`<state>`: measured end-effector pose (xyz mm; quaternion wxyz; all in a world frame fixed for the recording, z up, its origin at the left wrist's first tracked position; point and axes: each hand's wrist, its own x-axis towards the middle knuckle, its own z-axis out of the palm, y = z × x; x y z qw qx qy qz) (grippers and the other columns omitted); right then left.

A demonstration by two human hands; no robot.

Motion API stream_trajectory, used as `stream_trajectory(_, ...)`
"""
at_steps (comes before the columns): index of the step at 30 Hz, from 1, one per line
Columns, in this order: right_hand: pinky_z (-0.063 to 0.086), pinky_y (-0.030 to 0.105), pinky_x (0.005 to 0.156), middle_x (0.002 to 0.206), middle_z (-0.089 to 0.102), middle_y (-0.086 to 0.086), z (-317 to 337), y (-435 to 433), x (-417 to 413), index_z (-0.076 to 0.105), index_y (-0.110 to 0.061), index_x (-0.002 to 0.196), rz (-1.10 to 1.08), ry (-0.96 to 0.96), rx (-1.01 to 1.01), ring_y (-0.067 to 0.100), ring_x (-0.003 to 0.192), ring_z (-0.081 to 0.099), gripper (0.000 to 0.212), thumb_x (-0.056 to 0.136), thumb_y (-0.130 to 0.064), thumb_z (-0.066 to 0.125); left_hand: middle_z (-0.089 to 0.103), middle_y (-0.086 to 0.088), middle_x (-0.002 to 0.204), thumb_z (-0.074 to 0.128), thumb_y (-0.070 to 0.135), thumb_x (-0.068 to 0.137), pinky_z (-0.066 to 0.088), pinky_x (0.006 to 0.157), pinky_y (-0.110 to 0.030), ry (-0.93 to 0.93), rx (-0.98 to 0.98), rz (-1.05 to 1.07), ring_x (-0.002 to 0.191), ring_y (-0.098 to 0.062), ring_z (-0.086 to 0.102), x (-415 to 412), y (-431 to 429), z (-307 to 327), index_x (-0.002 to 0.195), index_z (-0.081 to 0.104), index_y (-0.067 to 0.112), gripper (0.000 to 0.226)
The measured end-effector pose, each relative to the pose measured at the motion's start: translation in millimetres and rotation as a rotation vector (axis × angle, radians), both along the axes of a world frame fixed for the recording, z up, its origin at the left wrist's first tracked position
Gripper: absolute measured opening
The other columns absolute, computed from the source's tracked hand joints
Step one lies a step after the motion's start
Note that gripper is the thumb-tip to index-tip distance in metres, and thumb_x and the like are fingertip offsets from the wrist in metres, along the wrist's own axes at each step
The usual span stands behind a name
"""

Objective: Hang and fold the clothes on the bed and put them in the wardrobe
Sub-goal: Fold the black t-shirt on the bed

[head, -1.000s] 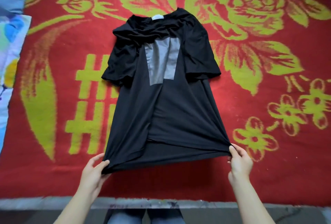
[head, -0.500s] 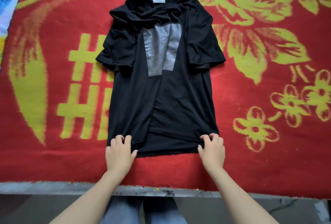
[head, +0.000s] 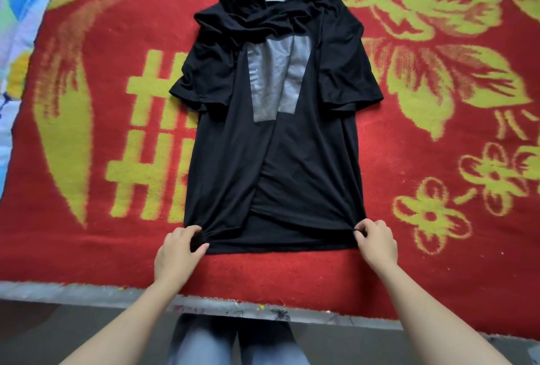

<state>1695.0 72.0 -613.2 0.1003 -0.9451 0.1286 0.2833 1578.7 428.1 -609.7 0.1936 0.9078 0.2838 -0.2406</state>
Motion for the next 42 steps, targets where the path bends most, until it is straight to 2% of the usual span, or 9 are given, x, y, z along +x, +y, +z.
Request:
stream_trajectory(7,0.044,0.046,0.085,0.107,0.06,0.024,-4,7,-12,0.054,-0.009,0.093,-1.013,-0.283,0.456,0.034,0.091,0.056,0.012,0.09,-0.001,0.046,0.056,-0.003,0.114,0.052,0.022,0.093,0.043,0.076,-0.036,0.02,0.047,0.15,0.105,-0.023,0.052,13,-10,-8,0.117,0.059,0.023,0.025)
stream_trajectory(12,0.042,0.022,0.054,0.093,0.051,0.013,-1,9,-8,0.046,-0.01,0.097,-1.155,-0.407,0.5,0.016,0.061,0.047,0.014,0.091,0.002,0.041,0.066,-0.015,0.098,0.053,0.003,0.089,0.042,0.074,-0.032,-0.278,-0.143,0.505,0.088,-0.031,0.059,6,11,-2,0.105,0.064,0.003,0.02)
stream_trajectory(17,0.036,0.029,0.057,0.096,0.051,0.013,13,-10,-5,0.049,-0.014,0.093,-1.177,-0.525,0.376,0.021,0.065,0.047,0.022,0.09,0.003,0.037,0.06,-0.011,0.08,0.05,-0.007,0.09,0.047,0.045,-0.009,-0.508,-0.411,1.103,0.063,-0.016,0.056,-27,53,22,0.103,0.059,-0.003,0.016)
stream_trajectory(22,0.042,0.032,0.074,0.101,0.05,0.01,28,-37,-35,0.053,-0.008,0.109,-1.181,-0.594,0.243,0.024,0.09,0.051,0.027,0.09,0.002,0.036,0.065,0.007,0.053,0.037,-0.009,0.095,0.05,0.047,-0.011,-0.486,-0.606,1.333,0.046,0.0,0.061,-58,70,36,0.08,0.055,0.013,0.032)
stream_trajectory(28,0.038,0.039,0.08,0.112,0.059,0.029,14,-37,-94,0.053,0.0,0.112,-0.982,-0.208,0.092,0.042,0.102,0.055,0.021,0.094,-0.002,0.043,0.055,-0.019,0.093,0.036,-0.011,0.093,0.046,0.038,-0.012,-0.222,-0.393,1.21,0.057,-0.025,0.054,-86,51,5,0.104,0.055,-0.002,0.024)
stream_trajectory(31,0.039,0.04,0.083,0.113,0.059,0.028,12,-32,-95,0.054,0.0,0.112,-0.884,-0.108,0.075,0.043,0.103,0.054,0.021,0.093,-0.003,0.046,0.063,-0.024,0.098,0.042,-0.01,0.088,0.058,0.07,-0.035,-0.113,-0.238,1.04,0.077,-0.04,0.061,-80,54,-6,0.104,0.06,-0.003,0.025)
stream_trajectory(34,0.04,0.042,0.089,0.124,0.051,0.027,11,-23,-87,0.045,-0.003,0.124,-0.724,-0.011,0.008,0.042,0.111,0.05,0.034,0.091,-0.006,0.051,0.061,-0.028,0.11,0.048,-0.008,0.084,0.048,0.088,-0.048,0.024,-0.184,0.846,0.098,-0.044,0.058,-69,53,-4,0.116,0.056,-0.001,0.034)
stream_trajectory(39,0.039,0.036,0.088,0.137,0.035,0.013,14,-10,-89,0.03,-0.025,0.139,0.25,0.002,-0.314,0.029,0.117,0.041,0.057,0.088,-0.013,0.054,0.045,-0.021,0.115,0.063,0.004,0.082,0.045,0.077,-0.043,0.105,-0.107,0.353,0.088,-0.036,0.052,-66,35,6,0.141,0.03,0.016,0.069)
stream_trajectory(42,0.037,0.031,0.083,0.132,0.037,0.008,11,-10,-82,0.035,-0.029,0.135,0.413,0.019,-0.359,0.025,0.113,0.041,0.051,0.089,-0.012,0.05,0.05,-0.016,0.104,0.054,-0.001,0.085,0.039,0.064,-0.039,0.064,-0.01,0.259,0.075,-0.03,0.049,-66,37,10,0.133,0.035,0.014,0.053)
